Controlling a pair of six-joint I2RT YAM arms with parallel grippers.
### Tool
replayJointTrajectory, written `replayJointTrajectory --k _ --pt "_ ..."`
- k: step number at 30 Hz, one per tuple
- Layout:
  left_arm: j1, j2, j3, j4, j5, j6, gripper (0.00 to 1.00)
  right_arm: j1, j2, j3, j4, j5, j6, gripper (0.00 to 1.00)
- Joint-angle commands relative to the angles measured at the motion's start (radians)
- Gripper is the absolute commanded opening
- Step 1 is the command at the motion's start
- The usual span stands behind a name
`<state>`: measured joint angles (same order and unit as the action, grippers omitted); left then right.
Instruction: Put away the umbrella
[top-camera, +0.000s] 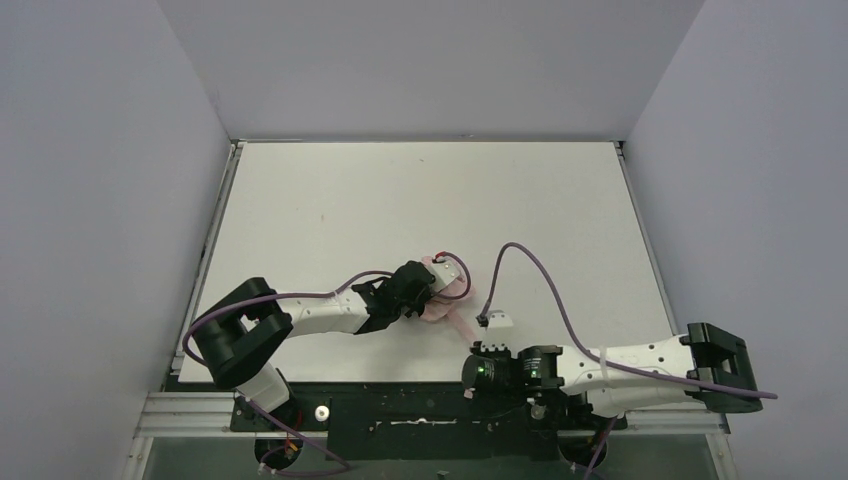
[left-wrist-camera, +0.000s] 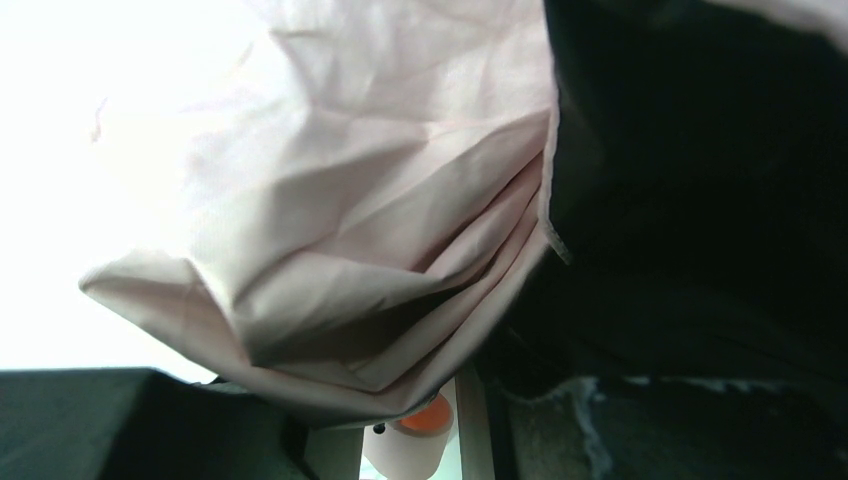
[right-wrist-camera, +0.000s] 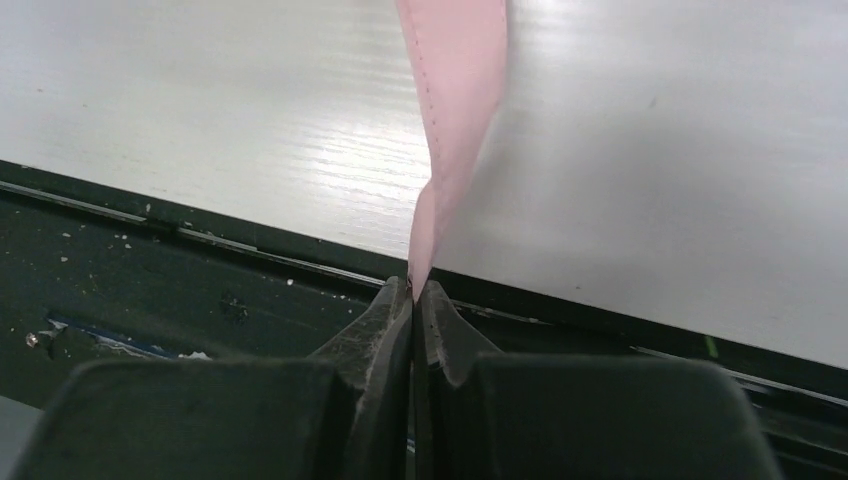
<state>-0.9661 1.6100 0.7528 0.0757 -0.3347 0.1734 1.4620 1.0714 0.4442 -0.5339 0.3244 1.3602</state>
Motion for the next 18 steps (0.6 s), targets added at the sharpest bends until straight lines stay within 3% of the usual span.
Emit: replayJointTrajectory --k 1,8,18 --pt "0.007 -0.009 0.03 -0.051 -0.003 0.01 0.0 0.016 -0.043 0.167 -0.308 0.182 -0.08 0.0" --pt "0.01 0.006 0.043 -0.062 -0.004 0.006 0.0 0.114 0.113 0.318 -0.531 0.244 -0.221 0.0" --pt "0.013 0.0 0.037 -0.06 0.007 0.009 0.0 0.396 0.583 0.529 -0.618 0.347 -0.294 0.0"
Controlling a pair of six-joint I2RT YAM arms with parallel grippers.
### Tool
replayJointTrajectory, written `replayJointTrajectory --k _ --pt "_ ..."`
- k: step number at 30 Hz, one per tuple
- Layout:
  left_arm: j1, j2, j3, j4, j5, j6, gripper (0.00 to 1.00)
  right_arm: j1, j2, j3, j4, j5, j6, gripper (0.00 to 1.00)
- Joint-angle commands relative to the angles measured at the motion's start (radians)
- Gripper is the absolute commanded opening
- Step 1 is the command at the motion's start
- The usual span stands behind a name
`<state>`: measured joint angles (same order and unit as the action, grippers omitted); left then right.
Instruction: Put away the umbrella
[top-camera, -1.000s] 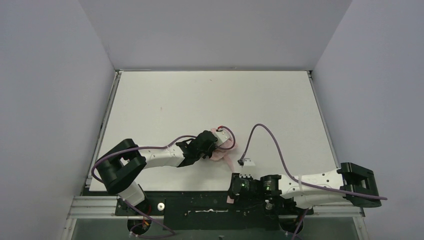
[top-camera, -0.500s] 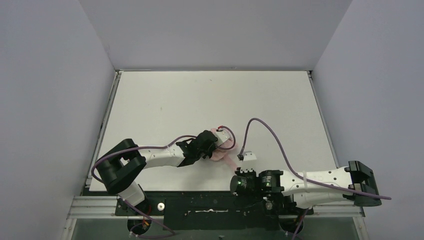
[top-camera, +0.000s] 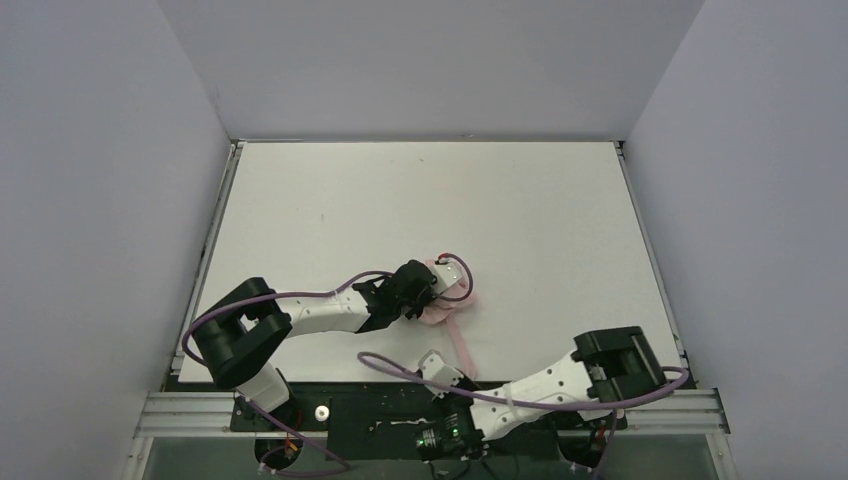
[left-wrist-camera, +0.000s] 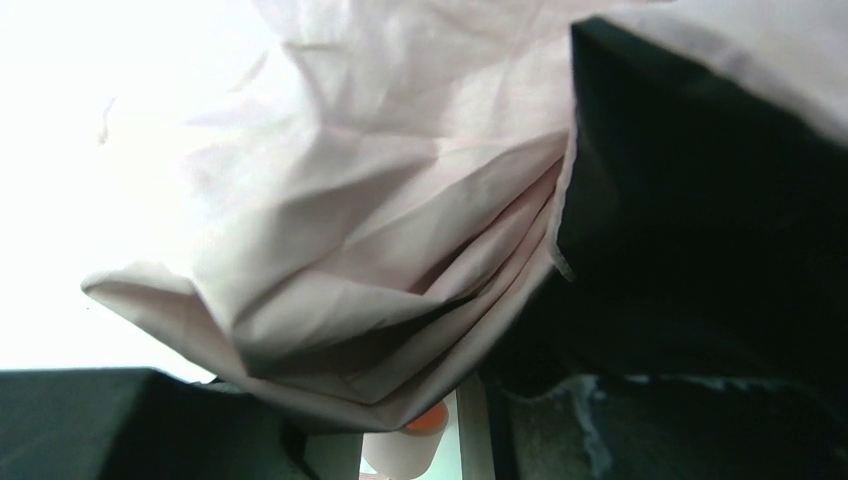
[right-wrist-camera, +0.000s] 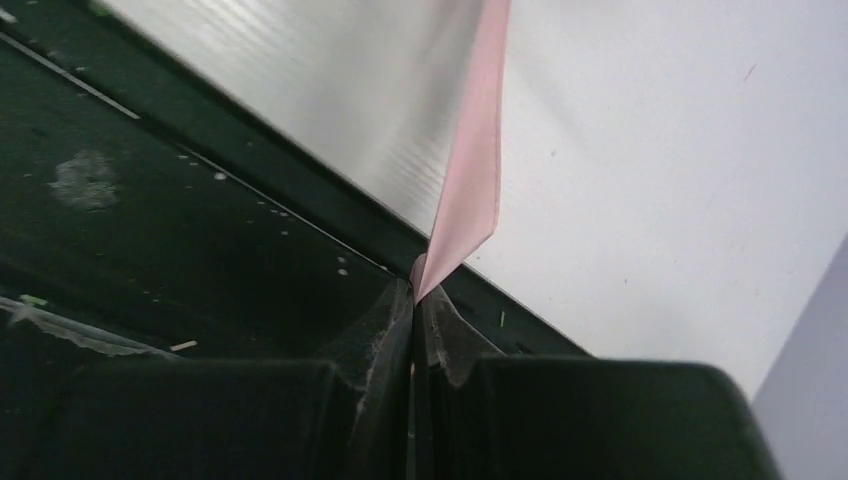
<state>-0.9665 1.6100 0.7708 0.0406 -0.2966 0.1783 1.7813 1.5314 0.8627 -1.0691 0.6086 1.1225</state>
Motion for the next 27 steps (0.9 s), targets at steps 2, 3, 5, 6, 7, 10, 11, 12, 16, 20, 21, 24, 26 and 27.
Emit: replayJointTrajectory --k 2,3,5,6,7,10,11,12,16,20,21,24,26,27 --pt "0.014 0.002 0.019 -0.021 -0.022 0.006 0.0 0.096 0.208 0.165 -0.089 0.064 -0.099 0.0" --pt "0.013 0.003 0.019 -0.02 -0.019 0.007 0.0 0.104 0.248 0.187 -0.101 0.067 -0.11 0.0" --pt "0.012 0.004 0.021 -0.022 -0.016 0.008 0.0 0.119 0.317 0.23 -0.134 0.079 -0.115 0.0" --pt "0.012 0.002 0.021 -0.021 -0.014 0.007 0.0 0.125 0.339 0.244 -0.145 0.082 -0.115 0.03" --pt "0.012 0.002 0.019 -0.021 -0.011 0.008 0.0 0.131 0.349 0.252 -0.143 0.085 -0.118 0.05" --pt "0.011 -0.001 0.014 -0.016 -0.006 0.013 0.0 0.141 0.315 0.239 -0.073 0.072 -0.143 0.13" --pt "0.01 -0.003 0.009 -0.013 -0.004 0.015 0.0 0.142 0.289 0.224 -0.037 0.063 -0.154 0.17" --pt "0.009 -0.005 0.007 -0.009 -0.001 0.015 0.0 0.142 0.256 0.208 -0.002 0.058 -0.164 0.2" --pt "0.007 -0.006 0.0 0.002 0.004 0.019 0.0 0.142 0.096 0.15 0.131 0.051 -0.225 0.36" --pt "0.006 -0.004 -0.001 0.005 0.008 0.021 0.0 0.132 -0.149 0.04 0.332 0.006 -0.313 0.48" --pt "0.006 -0.004 -0.001 0.004 0.008 0.023 0.0 0.125 -0.208 0.016 0.345 0.024 -0.297 0.5" --pt "0.005 -0.008 -0.003 0.003 0.004 0.024 0.0 0.077 -0.384 -0.049 0.313 0.091 -0.192 0.53" --pt "0.004 -0.011 -0.009 0.008 0.001 0.021 0.0 0.02 -0.478 -0.089 0.257 0.127 -0.072 0.55" --pt "0.004 -0.012 -0.013 0.012 0.001 0.02 0.0 -0.035 -0.522 -0.112 0.251 0.116 -0.049 0.56"
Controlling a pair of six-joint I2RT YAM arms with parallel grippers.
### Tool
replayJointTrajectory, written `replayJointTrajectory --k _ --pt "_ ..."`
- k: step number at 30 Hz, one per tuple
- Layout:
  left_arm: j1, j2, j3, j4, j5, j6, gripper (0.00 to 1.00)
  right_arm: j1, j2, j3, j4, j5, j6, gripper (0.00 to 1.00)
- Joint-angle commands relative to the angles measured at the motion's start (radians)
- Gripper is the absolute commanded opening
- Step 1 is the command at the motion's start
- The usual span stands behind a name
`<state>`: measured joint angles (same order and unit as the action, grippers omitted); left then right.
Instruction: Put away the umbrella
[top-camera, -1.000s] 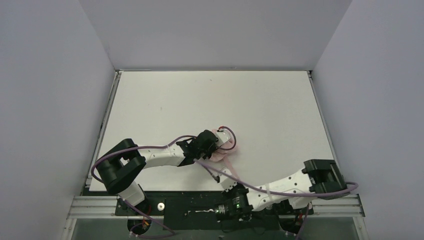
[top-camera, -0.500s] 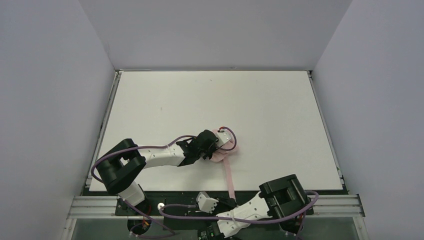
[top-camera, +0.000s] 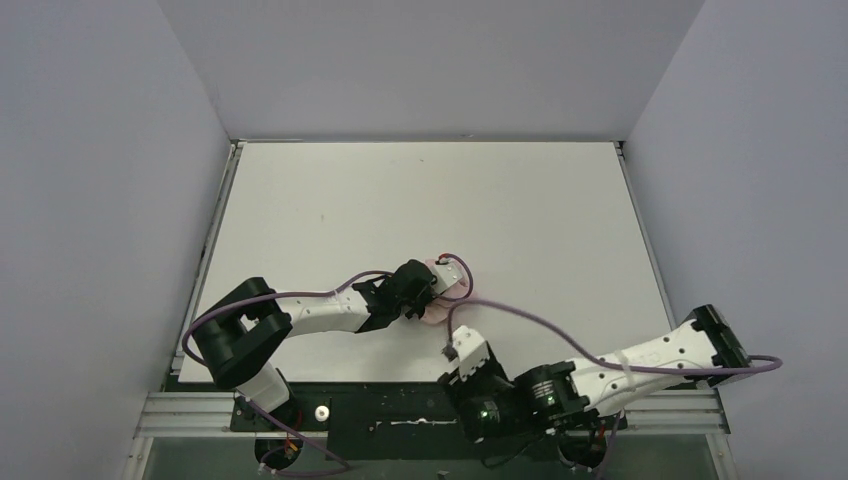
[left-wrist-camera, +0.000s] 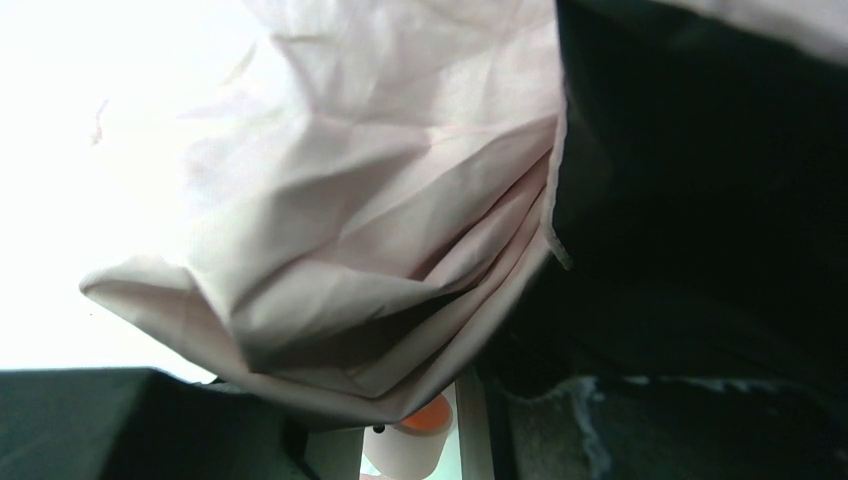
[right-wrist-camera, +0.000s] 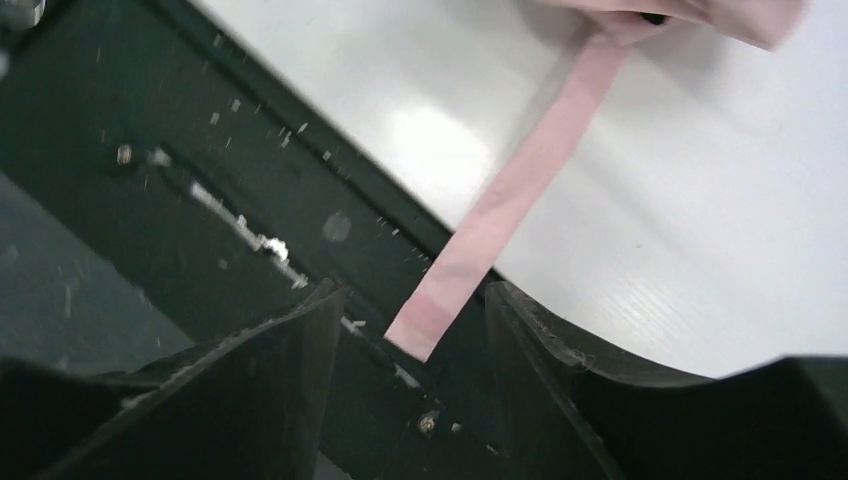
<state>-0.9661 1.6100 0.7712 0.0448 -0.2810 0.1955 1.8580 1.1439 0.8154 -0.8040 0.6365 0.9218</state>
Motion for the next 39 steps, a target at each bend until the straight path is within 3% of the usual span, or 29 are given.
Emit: replayJointTrajectory --k 1,5,10,15,18,24,27,29,39 --pt "0.002 -0.012 -0.016 0.012 -0.015 0.002 0.0 -0.171 -0.18 -0.091 0.01 0.068 0.151 0.57" --pt "0.002 -0.013 -0.021 0.015 -0.017 -0.007 0.0 -0.446 -0.344 -0.176 0.093 -0.039 0.111 0.6" --pt "0.002 -0.014 -0.02 0.022 -0.007 0.002 0.0 -0.809 -0.414 -0.2 0.068 -0.183 0.014 0.67" --pt "-0.003 -0.014 -0.01 0.018 0.02 0.062 0.0 -1.303 -0.256 -0.14 0.235 -0.63 -0.274 0.73" --pt "-0.01 -0.024 -0.011 0.029 0.035 0.135 0.0 -1.48 -0.16 -0.1 0.424 -0.794 -0.393 0.74" --pt "-0.044 -0.041 -0.021 0.091 0.064 0.34 0.0 -1.535 -0.034 -0.012 0.661 -0.851 -0.54 0.75" --pt "-0.069 -0.03 -0.055 0.181 0.025 0.446 0.0 -1.535 -0.022 -0.051 0.853 -0.91 -0.703 0.77" --pt "-0.086 -0.022 -0.089 0.267 -0.001 0.516 0.0 -1.538 -0.003 -0.045 0.887 -0.942 -0.808 0.79" --pt "-0.15 0.081 -0.215 0.589 -0.085 0.764 0.0 -1.573 0.239 0.265 0.283 -1.452 -1.402 0.82"
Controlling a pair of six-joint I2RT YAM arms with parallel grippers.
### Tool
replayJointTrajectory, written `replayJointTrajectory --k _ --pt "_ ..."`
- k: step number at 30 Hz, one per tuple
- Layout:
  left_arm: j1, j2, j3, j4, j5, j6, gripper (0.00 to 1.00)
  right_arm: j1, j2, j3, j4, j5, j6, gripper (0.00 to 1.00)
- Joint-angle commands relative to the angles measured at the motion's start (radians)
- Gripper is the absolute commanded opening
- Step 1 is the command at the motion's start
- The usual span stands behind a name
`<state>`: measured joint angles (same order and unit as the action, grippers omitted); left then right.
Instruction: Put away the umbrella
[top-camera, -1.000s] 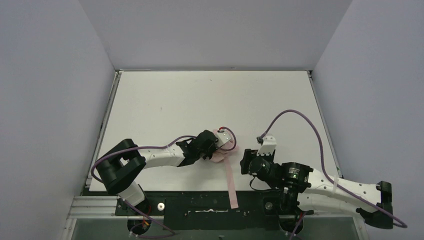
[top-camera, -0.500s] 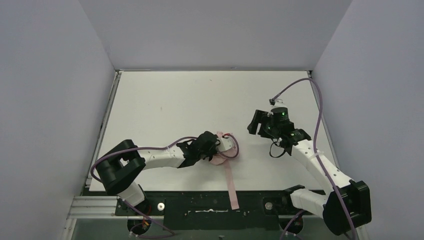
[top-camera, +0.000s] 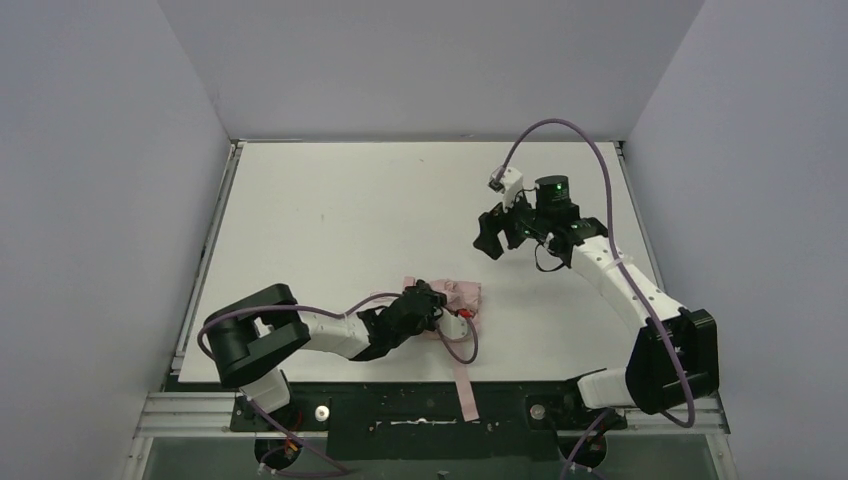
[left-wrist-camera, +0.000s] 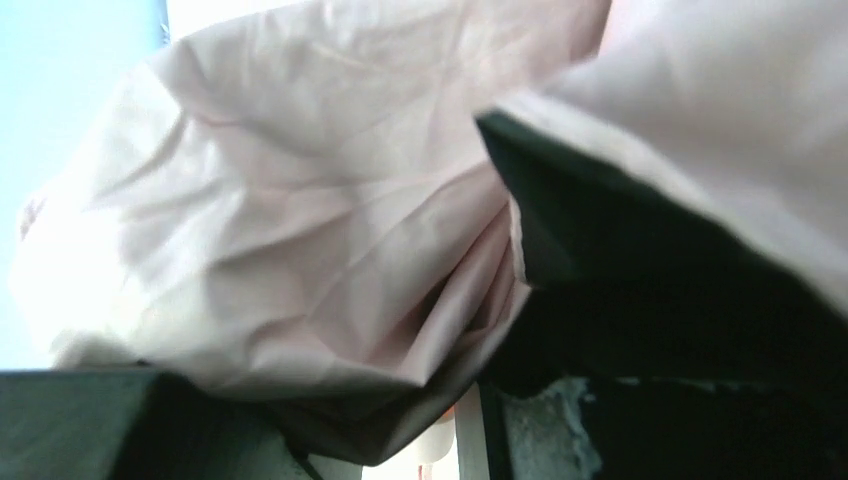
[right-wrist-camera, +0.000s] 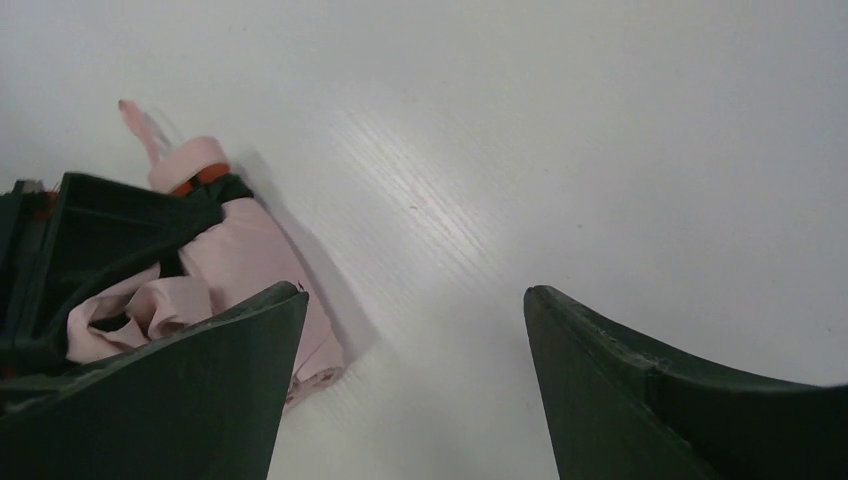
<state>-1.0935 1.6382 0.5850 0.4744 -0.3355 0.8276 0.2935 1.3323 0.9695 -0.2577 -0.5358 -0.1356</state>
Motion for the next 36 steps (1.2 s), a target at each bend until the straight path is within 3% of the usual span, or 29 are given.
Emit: replayJointTrajectory --k 1,4,15,20,31,36 --pt "-0.026 0.065 -0.033 0.174 -0.031 0.142 0.0 -0.008 0.071 0.128 -0.33 -0.327 -0.411 0.82" --pt "-0.034 0.093 -0.043 0.211 -0.029 0.151 0.0 0.003 0.149 0.165 -0.456 -0.399 -0.529 0.82" --pt "-0.04 0.115 -0.05 0.221 -0.027 0.142 0.0 0.091 0.28 0.183 -0.533 -0.345 -0.45 0.94" --pt "-0.042 0.107 -0.05 0.21 -0.03 0.14 0.0 0.104 0.293 0.177 -0.537 -0.295 -0.457 0.95" --pt "-0.058 0.096 -0.056 0.211 -0.05 0.134 0.0 0.12 0.413 0.194 -0.519 -0.273 -0.465 0.88" --pt "-0.059 0.07 -0.06 0.201 -0.068 0.109 0.0 0.133 0.482 0.204 -0.553 -0.259 -0.479 0.74"
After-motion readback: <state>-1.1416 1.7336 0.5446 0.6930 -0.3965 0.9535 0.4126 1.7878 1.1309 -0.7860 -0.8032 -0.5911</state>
